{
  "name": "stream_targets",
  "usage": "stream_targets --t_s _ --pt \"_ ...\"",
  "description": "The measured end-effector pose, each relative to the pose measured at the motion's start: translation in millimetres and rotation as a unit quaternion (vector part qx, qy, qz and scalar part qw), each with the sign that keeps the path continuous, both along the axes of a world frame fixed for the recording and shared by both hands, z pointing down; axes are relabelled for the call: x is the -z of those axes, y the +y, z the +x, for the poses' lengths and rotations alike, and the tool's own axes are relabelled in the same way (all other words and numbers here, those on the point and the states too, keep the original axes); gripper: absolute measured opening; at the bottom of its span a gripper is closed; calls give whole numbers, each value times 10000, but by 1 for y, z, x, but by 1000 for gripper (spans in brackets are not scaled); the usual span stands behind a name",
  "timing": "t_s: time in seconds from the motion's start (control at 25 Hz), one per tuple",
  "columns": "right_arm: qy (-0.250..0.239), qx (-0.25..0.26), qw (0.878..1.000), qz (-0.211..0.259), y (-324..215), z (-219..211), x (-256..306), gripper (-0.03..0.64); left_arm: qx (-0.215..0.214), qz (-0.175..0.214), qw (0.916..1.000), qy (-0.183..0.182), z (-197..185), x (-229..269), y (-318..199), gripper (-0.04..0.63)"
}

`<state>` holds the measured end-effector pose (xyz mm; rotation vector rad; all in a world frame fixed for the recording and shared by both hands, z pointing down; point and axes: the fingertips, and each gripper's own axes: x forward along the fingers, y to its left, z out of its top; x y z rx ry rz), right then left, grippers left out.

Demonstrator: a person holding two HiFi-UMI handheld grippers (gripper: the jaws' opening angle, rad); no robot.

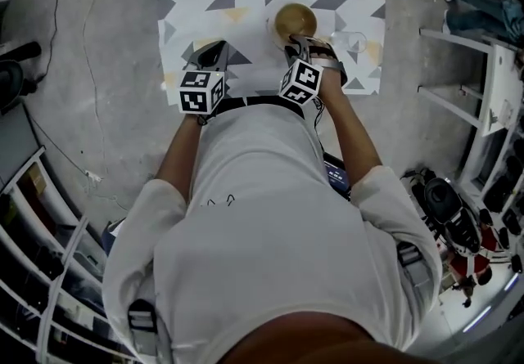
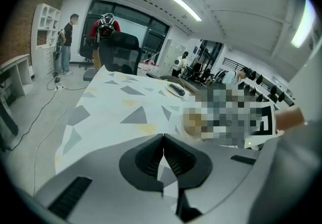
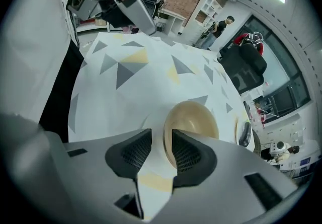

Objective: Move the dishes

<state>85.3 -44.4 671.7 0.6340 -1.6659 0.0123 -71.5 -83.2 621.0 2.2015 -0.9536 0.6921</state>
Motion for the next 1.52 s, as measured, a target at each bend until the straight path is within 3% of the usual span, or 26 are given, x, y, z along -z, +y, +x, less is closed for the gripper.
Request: stream_targets --t_s 0.32,0.56,0.76,1.0,1.2,1.52 --pt "187 124 9997 -43 -10 -3 -7 114 253 -59 9997 -3 -16 -2 1 20" --pt "285 79 9995 63 -15 -3 -3 21 182 -70 9998 36 -13 -2 -1 20" --pt "94 78 9999 45 -16 -11 7 13 113 -23 9999 67 -8 0 -7 20" --pt "-250 81 9991 333 -36 -31 39 12 188 166 9996 163 -11 14 -20 20" --pt "-435 266 9970 585 -58 -57 67 12 454 344 9981 214 -27 26 -31 20" --pt "-597 1035 9902 722 -77 -116 88 12 1209 429 9916 173 -80 33 -27 20"
